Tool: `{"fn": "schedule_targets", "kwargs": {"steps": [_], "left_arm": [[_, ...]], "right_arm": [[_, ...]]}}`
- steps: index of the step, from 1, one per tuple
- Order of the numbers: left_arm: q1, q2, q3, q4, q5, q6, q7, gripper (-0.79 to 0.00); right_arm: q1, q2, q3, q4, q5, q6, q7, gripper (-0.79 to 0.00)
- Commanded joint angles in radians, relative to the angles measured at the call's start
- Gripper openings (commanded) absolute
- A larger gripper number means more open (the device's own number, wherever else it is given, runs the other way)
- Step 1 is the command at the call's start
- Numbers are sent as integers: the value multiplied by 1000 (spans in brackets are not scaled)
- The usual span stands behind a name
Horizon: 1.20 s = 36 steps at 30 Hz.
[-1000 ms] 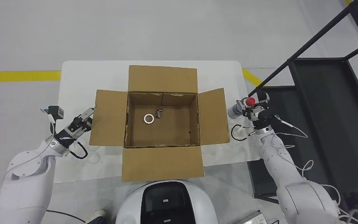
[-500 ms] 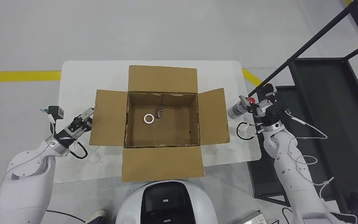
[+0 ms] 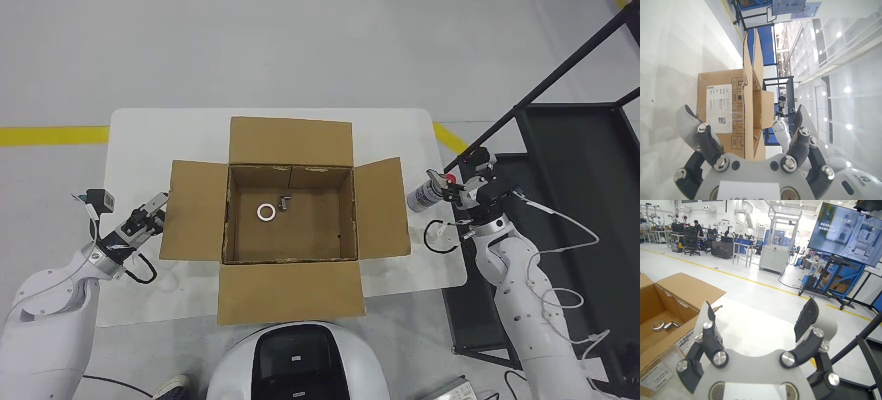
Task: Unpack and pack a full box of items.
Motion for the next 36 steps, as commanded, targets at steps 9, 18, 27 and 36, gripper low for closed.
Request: {"fn": "schedule_targets", "kwargs": {"steps": [9,18,27,36], "left_arm": [[0,0,0,0,0,0,0,0],[0,0,0,0,0,0,0,0],[0,0,0,0,0,0,0,0],[0,0,0,0,0,0,0,0]], "right_arm": [[-25,3,31,-99,79,-46,118,0],[-140,19,90,-375,192,-196,420,0],[-201,25,39,-512,180,-275,621,0],[-197,27,17,-537,180,-311,615,0]]}}
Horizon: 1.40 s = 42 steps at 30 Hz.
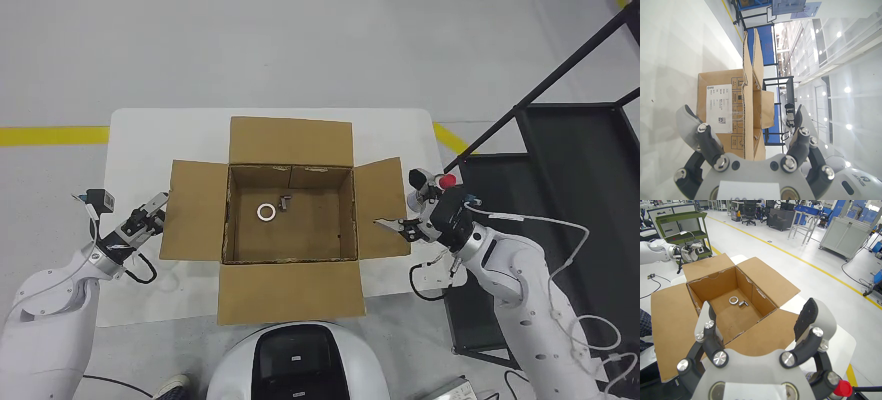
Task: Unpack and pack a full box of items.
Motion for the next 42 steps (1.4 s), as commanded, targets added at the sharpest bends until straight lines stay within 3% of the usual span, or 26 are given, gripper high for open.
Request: {"fn": "schedule_targets", "kwargs": {"steps": [1,20,32,42], "left_arm": [[0,0,0,0,0,0,0,0],[0,0,0,0,0,0,0,0],[0,0,0,0,0,0,0,0],[0,0,0,0,0,0,0,0]], "right_arm": [[0,0,0,0,0,1,1,0],[0,0,-4,-4,-4,-1,5,0],[106,-10,-237,-86,9,42,279,0],[122,-12,-264,-67,21,49,296,0]]}}
